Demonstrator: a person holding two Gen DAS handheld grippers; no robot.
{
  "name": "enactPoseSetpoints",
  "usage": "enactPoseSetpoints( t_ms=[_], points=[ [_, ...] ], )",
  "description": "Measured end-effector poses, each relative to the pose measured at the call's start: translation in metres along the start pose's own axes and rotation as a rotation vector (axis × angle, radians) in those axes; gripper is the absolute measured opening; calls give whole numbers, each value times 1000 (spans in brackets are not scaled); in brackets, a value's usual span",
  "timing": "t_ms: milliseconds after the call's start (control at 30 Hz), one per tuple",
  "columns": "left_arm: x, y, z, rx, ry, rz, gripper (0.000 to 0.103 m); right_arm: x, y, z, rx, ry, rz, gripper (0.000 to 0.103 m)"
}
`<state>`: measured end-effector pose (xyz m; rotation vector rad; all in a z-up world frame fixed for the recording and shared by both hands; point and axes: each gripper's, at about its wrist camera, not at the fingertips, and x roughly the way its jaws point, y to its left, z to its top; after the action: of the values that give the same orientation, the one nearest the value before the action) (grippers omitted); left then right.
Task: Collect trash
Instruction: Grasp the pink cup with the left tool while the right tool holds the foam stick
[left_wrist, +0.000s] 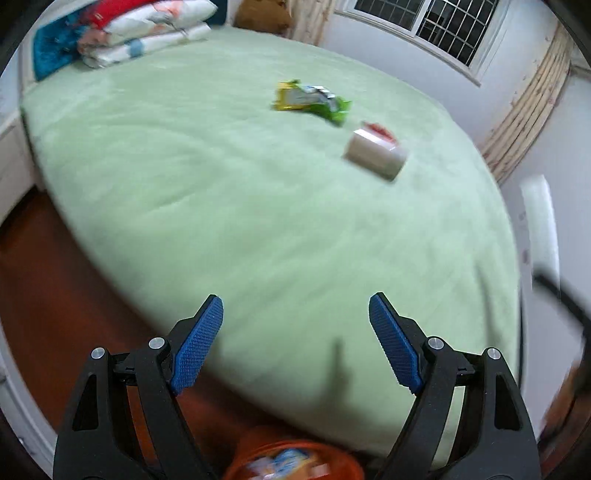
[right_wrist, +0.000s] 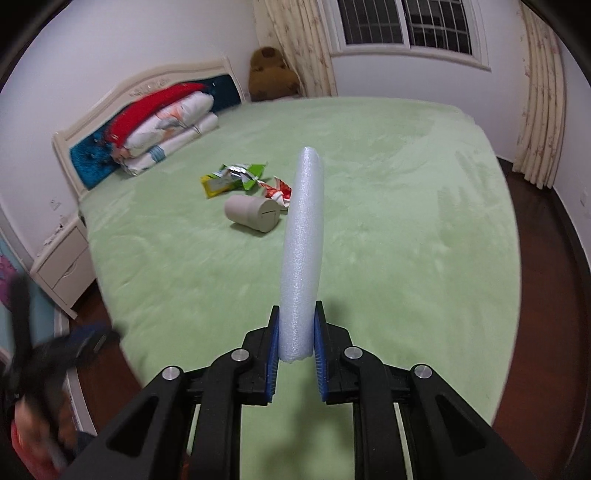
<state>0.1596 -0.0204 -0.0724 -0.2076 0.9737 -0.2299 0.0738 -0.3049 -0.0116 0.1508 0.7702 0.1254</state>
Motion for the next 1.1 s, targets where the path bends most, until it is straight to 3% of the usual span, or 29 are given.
enactPoseSetpoints(
  t_ms=[167, 400, 500, 633, 733, 767, 1100],
  points=[
    [46, -34, 59, -96, 60, -78, 79, -35, 4, -16, -39, -55, 6, 16],
    [108, -57, 119, -321, 152, -146, 79, -52, 4, -36, -64, -94, 42, 17],
    [135, -64, 135, -407, 182, -151, 79, -51, -4, -39, -57, -96, 48, 17],
    [153, -70, 147, -442, 178, -127, 78, -47, -17, -42, -35, -87, 57, 17],
    [172, -68, 146, -488, 225, -118, 63, -43, -25, -43, -22, -81, 55, 17],
    [174, -63, 143, -511, 229, -130, 62, -42, -29, -43, -15, -81, 53, 17],
    [151, -71, 139, -389, 158, -148, 56, -44, -25, -43, -12, -98, 64, 17]
  ],
)
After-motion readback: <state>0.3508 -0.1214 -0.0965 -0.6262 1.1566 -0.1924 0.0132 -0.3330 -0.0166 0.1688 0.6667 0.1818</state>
